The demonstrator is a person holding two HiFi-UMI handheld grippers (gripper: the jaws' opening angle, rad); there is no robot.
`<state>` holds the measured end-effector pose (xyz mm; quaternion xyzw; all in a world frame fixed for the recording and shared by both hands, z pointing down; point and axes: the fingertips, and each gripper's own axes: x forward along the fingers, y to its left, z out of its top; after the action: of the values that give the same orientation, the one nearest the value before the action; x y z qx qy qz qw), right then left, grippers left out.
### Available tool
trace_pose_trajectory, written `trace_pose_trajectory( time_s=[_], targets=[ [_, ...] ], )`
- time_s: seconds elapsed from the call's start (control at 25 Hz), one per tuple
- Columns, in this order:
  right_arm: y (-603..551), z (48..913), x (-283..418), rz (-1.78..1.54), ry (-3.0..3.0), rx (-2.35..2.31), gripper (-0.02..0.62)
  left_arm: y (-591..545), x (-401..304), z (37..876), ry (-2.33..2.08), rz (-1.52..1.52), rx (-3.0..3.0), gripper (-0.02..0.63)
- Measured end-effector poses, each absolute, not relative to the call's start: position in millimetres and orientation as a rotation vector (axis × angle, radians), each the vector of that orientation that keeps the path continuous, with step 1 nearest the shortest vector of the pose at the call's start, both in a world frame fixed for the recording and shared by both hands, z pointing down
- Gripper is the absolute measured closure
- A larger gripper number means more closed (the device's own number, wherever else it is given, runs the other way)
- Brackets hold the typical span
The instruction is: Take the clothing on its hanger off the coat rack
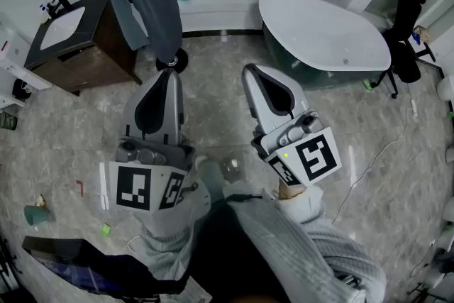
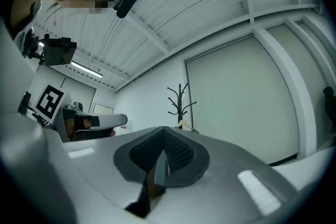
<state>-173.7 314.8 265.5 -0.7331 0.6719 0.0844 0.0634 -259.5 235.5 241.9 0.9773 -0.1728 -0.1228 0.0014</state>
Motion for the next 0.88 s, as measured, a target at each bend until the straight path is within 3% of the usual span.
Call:
trace_pose_trajectory(
  time_s=[0.88],
  targets=[
    [27.6, 254.6, 59.5, 0.274, 2.111, -2.075, 0.594, -44.2, -25.0, 232.6, -0.658, -0.312, 3.136, 0.601]
  ],
)
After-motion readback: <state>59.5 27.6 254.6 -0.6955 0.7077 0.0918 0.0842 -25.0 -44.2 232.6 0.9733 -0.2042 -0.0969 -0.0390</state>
